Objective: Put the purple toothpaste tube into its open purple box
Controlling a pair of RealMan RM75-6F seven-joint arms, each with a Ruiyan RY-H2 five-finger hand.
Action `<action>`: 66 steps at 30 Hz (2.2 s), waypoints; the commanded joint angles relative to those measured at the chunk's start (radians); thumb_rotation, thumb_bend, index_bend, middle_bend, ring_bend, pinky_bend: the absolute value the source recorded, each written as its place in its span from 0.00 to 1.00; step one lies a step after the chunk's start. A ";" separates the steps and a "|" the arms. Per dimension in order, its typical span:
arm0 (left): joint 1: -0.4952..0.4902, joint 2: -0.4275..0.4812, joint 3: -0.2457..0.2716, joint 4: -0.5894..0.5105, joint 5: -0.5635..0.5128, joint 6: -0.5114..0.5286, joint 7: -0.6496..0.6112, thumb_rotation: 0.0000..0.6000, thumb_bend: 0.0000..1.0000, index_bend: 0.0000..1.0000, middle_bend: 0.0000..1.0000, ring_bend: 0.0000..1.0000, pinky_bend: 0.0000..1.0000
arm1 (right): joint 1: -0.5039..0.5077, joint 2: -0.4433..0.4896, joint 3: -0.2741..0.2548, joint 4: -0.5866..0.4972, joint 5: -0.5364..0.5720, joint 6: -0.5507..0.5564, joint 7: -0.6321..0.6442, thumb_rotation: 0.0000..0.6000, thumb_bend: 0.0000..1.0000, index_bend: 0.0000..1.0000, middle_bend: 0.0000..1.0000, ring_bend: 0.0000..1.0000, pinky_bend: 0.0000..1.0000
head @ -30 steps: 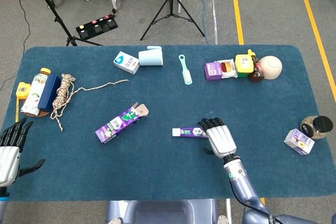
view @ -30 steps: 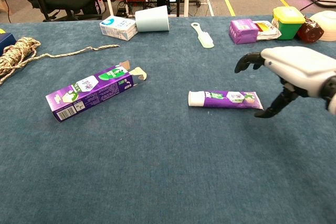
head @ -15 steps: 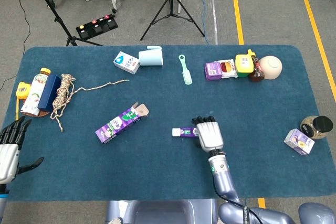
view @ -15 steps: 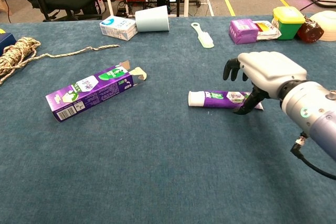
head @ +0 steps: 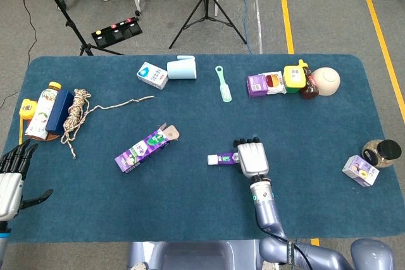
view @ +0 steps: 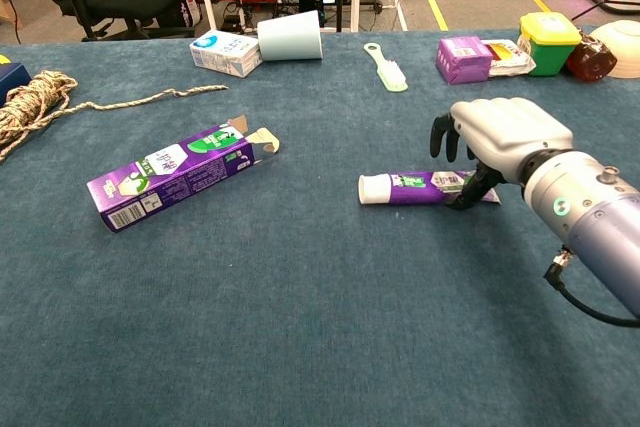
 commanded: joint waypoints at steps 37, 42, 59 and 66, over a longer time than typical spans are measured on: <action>-0.176 -0.053 -0.111 -0.004 -0.192 -0.287 -0.051 1.00 0.08 0.00 0.00 0.00 0.07 | 0.023 0.174 -0.106 -0.137 -0.168 0.062 0.031 1.00 0.43 0.56 0.58 0.57 0.43; -0.283 -0.096 -0.174 0.006 -0.291 -0.422 -0.051 1.00 0.08 0.00 0.00 0.00 0.07 | 0.013 0.218 -0.109 -0.177 -0.188 0.083 0.031 1.00 0.44 0.57 0.58 0.57 0.43; -0.506 -0.429 -0.209 0.126 -0.531 -0.435 0.288 1.00 0.08 0.00 0.00 0.00 0.07 | -0.001 0.287 -0.088 -0.221 -0.177 0.113 0.025 1.00 0.48 0.57 0.59 0.58 0.43; -0.520 -0.547 -0.199 0.238 -0.560 -0.414 0.289 1.00 0.08 0.00 0.00 0.00 0.07 | 0.003 0.287 -0.086 -0.214 -0.167 0.106 0.031 1.00 0.50 0.57 0.59 0.58 0.43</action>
